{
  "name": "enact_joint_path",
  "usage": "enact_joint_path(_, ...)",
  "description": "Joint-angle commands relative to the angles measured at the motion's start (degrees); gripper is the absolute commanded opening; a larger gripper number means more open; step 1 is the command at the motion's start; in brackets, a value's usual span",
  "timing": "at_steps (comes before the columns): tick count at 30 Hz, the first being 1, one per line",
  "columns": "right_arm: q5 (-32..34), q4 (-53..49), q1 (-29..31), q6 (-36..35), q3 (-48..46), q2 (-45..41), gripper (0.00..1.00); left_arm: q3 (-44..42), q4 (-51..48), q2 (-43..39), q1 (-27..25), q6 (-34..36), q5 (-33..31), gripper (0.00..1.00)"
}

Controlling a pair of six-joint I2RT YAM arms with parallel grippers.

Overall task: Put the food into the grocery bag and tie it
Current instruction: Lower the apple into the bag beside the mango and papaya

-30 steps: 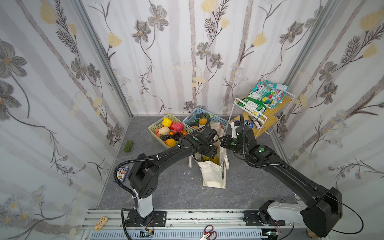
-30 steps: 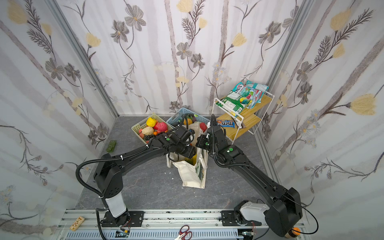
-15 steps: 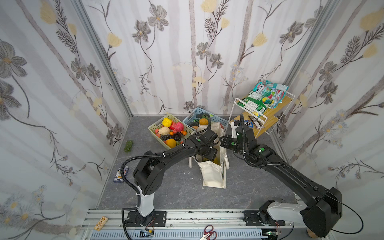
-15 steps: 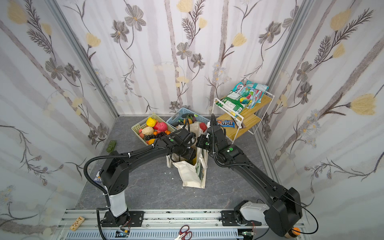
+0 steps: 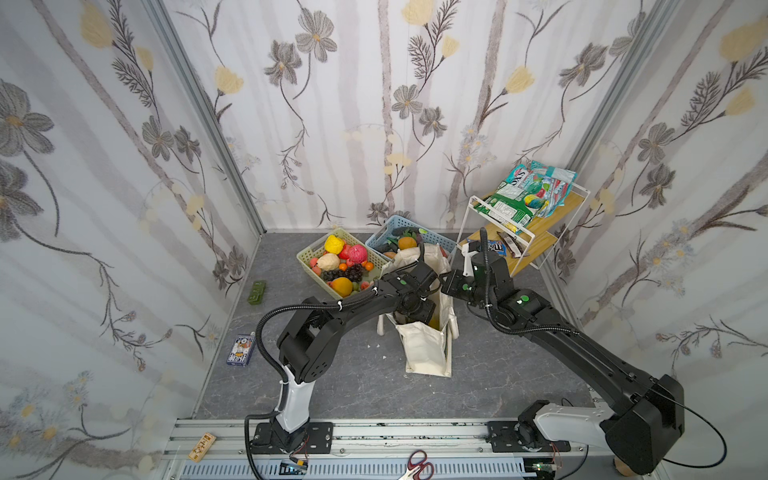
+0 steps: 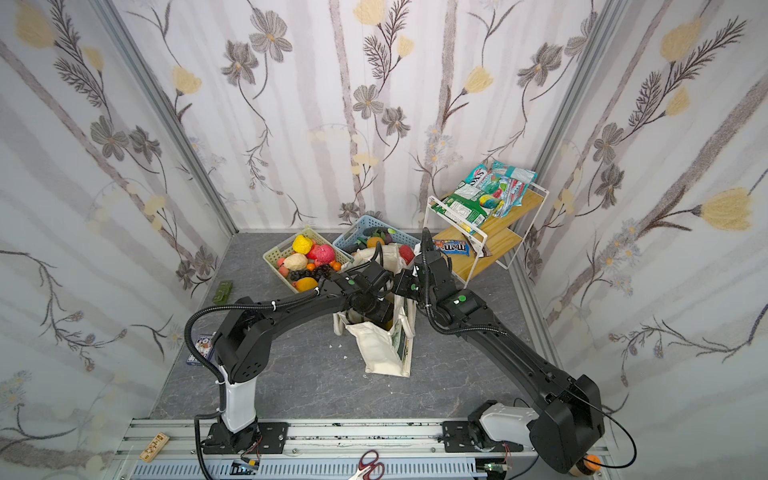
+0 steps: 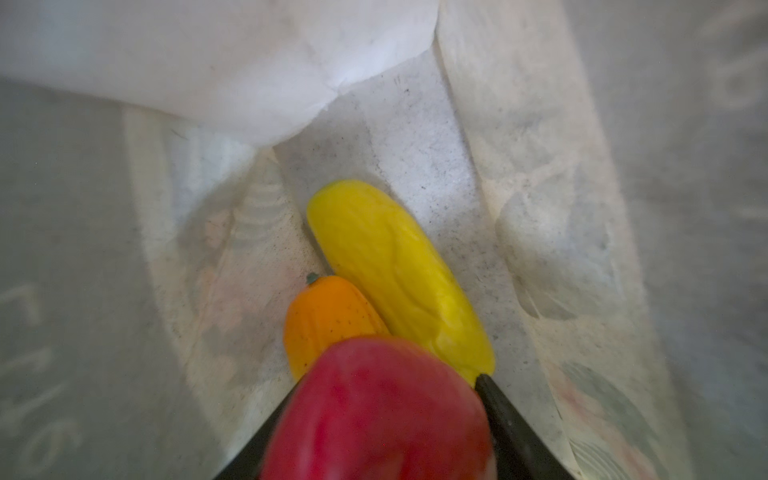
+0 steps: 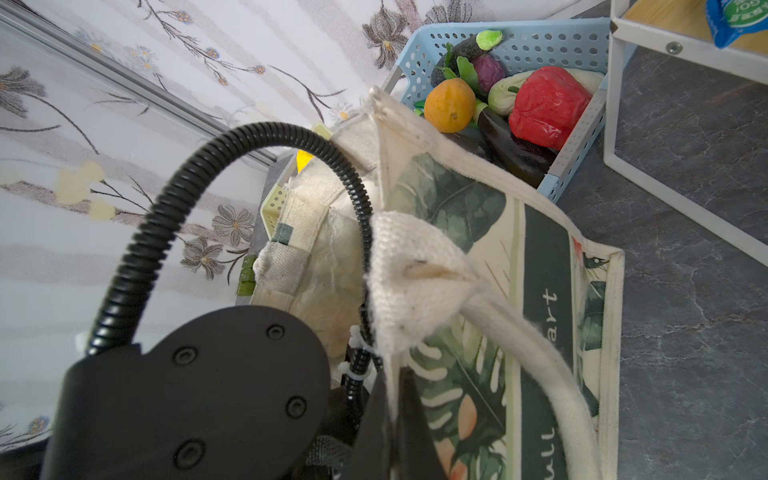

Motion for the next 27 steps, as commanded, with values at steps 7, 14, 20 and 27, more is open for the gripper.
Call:
enact_joint_path(7, 0.0, 2.4, 0.0, 0.0, 0.3, 0.3, 0.01, 0.8, 0.7, 2.6, 0.0, 0.0, -1.0, 0.62)
enact_joint_path(14, 0.2, 2.5, 0.0, 0.1, 0.2, 0.2, 0.01, 0.9, 0.7, 3.9, 0.0, 0.0, -1.1, 0.63)
enact_joint_path(20, 0.2, 2.7, 0.1, 0.3, 0.1, 0.2, 0.01, 0.8, 0.7, 4.8, 0.0, 0.0, -1.0, 0.65)
enact_joint_path(27, 0.2, 2.8, 0.1, 0.2, 0.1, 0.2, 0.01, 0.9, 0.8, 5.7, 0.1, -0.8, -0.6, 0.66)
